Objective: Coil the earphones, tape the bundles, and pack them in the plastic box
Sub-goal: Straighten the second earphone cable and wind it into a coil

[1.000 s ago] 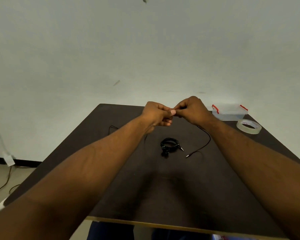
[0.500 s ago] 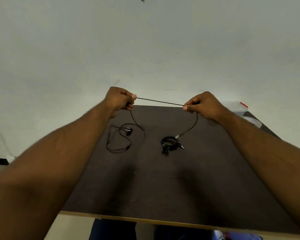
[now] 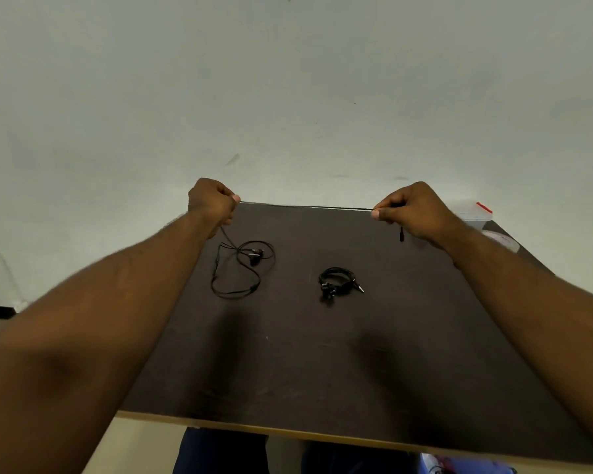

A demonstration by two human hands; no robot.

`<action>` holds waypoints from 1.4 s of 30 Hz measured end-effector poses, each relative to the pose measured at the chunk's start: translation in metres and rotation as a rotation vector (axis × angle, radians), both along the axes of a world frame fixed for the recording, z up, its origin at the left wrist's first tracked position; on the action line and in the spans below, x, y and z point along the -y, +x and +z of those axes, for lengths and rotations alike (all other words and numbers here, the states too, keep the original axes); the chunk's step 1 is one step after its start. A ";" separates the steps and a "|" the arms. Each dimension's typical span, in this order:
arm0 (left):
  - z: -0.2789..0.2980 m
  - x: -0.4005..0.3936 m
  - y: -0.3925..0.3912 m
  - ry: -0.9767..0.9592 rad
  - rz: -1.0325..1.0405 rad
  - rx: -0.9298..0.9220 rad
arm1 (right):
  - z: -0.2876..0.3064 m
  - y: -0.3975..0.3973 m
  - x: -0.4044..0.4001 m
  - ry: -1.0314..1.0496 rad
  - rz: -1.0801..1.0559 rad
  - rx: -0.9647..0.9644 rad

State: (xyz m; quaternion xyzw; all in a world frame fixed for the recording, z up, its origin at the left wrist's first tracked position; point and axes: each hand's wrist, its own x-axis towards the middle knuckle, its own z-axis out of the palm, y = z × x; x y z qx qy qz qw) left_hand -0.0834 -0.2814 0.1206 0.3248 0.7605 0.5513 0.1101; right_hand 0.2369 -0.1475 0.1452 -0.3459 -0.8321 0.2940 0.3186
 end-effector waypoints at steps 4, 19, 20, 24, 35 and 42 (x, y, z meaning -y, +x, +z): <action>0.002 -0.002 0.050 -0.163 -0.120 -0.065 | -0.002 -0.018 0.011 0.022 0.043 0.030; 0.020 -0.022 0.106 -0.017 -0.548 -0.168 | 0.006 -0.017 0.011 0.102 0.055 0.113; 0.024 -0.020 0.096 -0.031 -0.541 -0.184 | 0.006 -0.013 0.010 0.107 0.051 0.103; 0.027 -0.011 0.060 -0.069 -0.483 -0.196 | -0.001 0.007 0.004 0.141 -0.009 0.090; 0.036 -0.016 0.078 -0.062 -0.519 -0.251 | -0.018 -0.035 0.027 -0.056 0.127 -0.056; 0.047 -0.014 0.083 -0.062 -0.536 -0.333 | -0.018 -0.054 0.037 -0.186 0.233 -0.176</action>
